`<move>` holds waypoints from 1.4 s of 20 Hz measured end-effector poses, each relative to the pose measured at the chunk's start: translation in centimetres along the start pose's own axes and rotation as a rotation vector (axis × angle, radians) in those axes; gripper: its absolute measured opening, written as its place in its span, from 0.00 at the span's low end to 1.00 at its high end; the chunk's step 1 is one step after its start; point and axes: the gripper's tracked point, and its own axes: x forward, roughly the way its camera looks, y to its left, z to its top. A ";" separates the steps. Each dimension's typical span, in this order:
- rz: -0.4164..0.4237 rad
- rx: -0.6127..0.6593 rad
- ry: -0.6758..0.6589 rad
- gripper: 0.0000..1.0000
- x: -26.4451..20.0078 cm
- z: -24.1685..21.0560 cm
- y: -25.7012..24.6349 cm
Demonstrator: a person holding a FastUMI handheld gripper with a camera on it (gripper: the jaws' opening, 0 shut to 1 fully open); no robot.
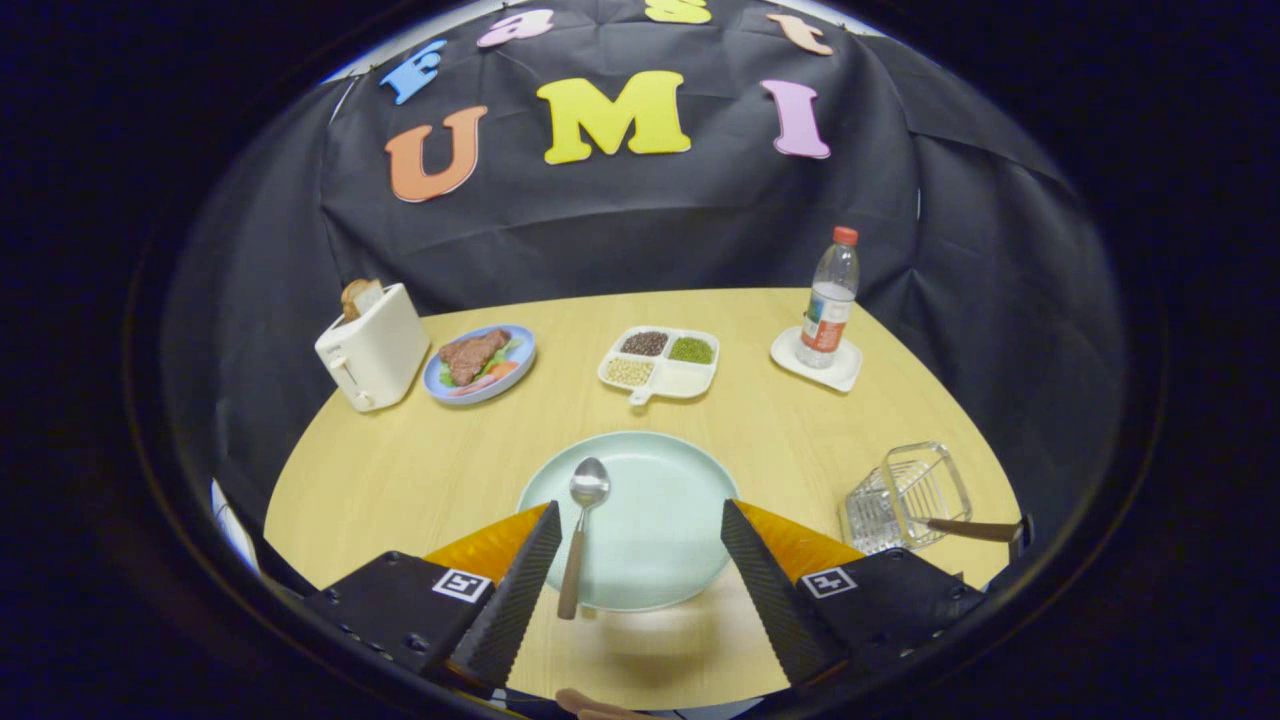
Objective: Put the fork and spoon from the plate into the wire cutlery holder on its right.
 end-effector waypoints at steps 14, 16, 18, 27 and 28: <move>-0.011 -0.019 0.176 0.92 7.0 -5.9 4.0; -0.021 -0.008 0.187 0.87 7.6 -6.2 3.9; -0.028 0.000 0.201 0.75 8.2 -6.4 3.9; -0.009 0.015 0.239 0.08 9.1 -6.8 4.3; -0.001 0.018 0.241 0.07 9.1 -7.1 4.4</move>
